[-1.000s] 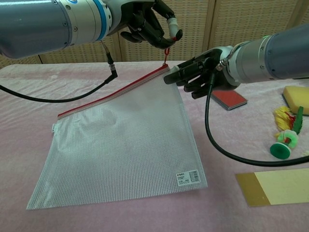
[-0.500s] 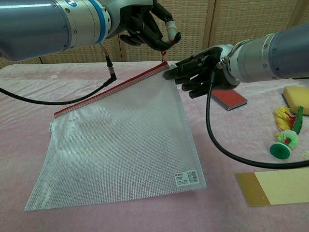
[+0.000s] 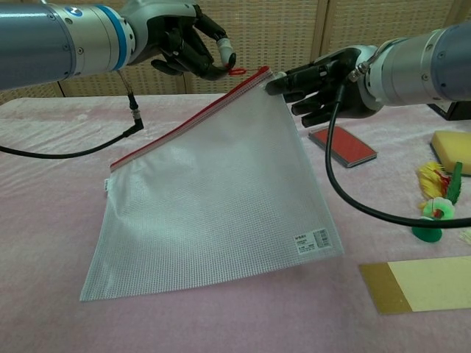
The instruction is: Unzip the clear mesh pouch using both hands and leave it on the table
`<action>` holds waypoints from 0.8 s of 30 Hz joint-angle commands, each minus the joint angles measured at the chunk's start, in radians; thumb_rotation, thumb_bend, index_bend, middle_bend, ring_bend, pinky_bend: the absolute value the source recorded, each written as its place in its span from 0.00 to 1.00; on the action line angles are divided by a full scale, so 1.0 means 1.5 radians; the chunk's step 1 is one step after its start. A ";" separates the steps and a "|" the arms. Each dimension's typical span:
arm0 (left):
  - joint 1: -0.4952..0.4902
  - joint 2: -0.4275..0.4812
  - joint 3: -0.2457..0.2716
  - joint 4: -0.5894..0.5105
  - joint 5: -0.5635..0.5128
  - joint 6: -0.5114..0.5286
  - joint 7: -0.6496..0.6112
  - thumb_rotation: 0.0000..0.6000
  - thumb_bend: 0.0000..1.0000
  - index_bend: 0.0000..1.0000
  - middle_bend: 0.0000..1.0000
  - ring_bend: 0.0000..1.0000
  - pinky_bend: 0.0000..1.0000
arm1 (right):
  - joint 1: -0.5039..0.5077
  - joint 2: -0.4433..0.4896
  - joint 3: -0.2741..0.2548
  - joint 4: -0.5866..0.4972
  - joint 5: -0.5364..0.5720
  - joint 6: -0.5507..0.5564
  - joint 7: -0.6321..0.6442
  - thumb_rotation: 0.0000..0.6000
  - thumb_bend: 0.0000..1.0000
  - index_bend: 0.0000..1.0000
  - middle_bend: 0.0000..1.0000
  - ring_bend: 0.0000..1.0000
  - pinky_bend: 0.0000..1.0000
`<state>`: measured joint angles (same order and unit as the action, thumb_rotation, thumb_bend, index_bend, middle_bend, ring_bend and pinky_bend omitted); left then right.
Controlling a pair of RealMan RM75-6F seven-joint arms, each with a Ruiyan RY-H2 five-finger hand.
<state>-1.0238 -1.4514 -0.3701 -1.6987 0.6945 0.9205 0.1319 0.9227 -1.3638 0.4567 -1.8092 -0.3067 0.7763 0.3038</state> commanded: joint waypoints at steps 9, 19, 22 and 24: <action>0.015 0.014 0.002 0.029 -0.007 -0.039 -0.040 1.00 0.83 0.84 0.95 0.92 1.00 | -0.026 0.024 0.036 -0.016 -0.022 -0.024 0.038 1.00 0.84 0.77 0.95 0.93 1.00; 0.027 0.023 0.018 0.055 -0.015 -0.063 -0.055 1.00 0.84 0.84 0.95 0.92 1.00 | -0.045 0.052 0.070 -0.028 -0.033 -0.028 0.072 1.00 0.85 0.77 0.95 0.93 1.00; 0.041 0.040 0.030 0.067 -0.017 -0.069 -0.059 1.00 0.84 0.84 0.95 0.92 1.00 | -0.055 0.068 0.080 -0.032 -0.036 -0.031 0.083 1.00 0.85 0.77 0.95 0.93 1.00; 0.052 0.053 0.033 0.075 -0.019 -0.078 -0.071 1.00 0.84 0.84 0.95 0.92 1.00 | -0.063 0.080 0.086 -0.034 -0.038 -0.034 0.091 1.00 0.85 0.77 0.95 0.93 1.00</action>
<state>-0.9542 -1.3812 -0.3256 -1.5945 0.6690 0.8113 0.0348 0.8359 -1.2533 0.5791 -1.8571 -0.3609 0.7286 0.4325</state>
